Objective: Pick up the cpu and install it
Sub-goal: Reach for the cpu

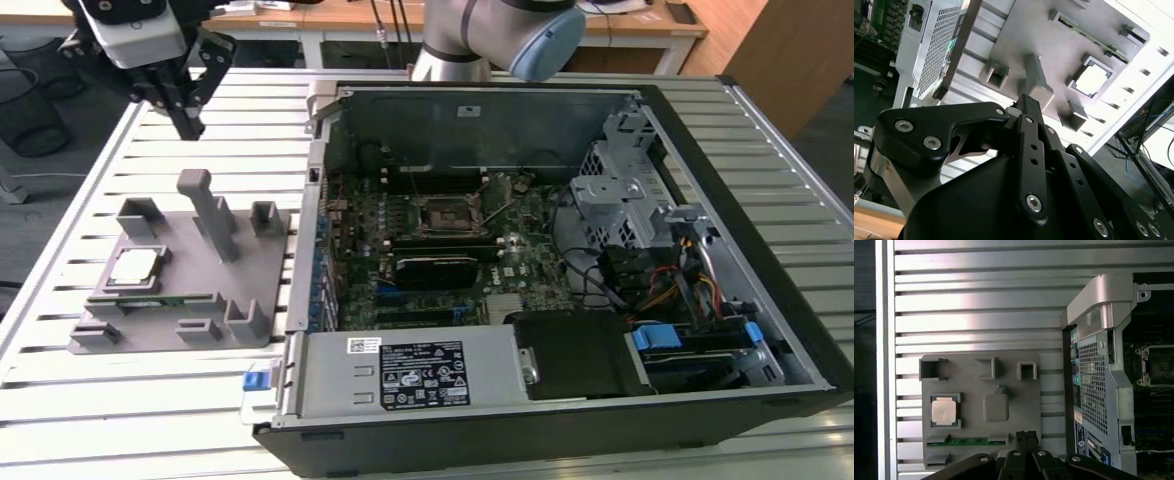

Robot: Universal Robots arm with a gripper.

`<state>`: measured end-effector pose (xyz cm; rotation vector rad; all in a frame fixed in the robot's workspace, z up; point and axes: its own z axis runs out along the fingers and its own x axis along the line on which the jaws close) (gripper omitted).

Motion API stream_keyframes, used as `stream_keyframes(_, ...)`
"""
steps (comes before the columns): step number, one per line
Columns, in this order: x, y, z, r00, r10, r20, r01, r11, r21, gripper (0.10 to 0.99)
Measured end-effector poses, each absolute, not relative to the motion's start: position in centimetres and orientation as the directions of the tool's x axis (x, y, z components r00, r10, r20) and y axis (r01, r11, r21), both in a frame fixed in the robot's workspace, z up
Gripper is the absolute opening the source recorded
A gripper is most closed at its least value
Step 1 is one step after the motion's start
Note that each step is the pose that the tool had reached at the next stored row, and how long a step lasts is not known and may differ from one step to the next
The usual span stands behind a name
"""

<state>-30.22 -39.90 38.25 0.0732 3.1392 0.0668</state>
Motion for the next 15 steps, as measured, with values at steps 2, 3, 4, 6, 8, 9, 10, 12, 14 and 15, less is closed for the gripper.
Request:
stream_keyframes(2,-30.3,-39.9,38.2,-1.000,0.026,0.001,0.026,0.999,0.042,0.106)
stream_keyframes(3,-30.3,-39.9,38.2,-1.000,0.017,0.001,0.017,0.999,0.042,0.106)
stream_keyframes(4,-30.4,-39.9,38.2,-1.000,0.007,0.001,0.007,0.999,0.042,0.106)
stream_keyframes(6,-30.5,-39.9,38.1,-1.000,-0.009,0.001,-0.008,0.999,0.043,0.106)
stream_keyframes(8,-30.8,-39.9,38.1,-1.000,-0.017,0.001,-0.017,0.999,0.042,0.106)
stream_keyframes(9,-31.0,-39.9,38.1,-1.000,-0.019,0.001,-0.019,0.999,0.043,0.106)
stream_keyframes(10,-31.4,-39.9,38.1,-1.000,-0.020,0.001,-0.019,0.999,0.042,0.106)
stream_keyframes(12,-32.1,-39.9,38.1,-1.000,-0.020,0.001,-0.020,0.999,0.042,0.106)
stream_keyframes(14,-32.9,-39.8,38.0,-1.000,-0.021,0.001,-0.021,0.999,0.042,0.106)
stream_keyframes(15,-33.3,-39.8,38.0,-1.000,-0.021,0.001,-0.021,0.999,0.043,0.106)
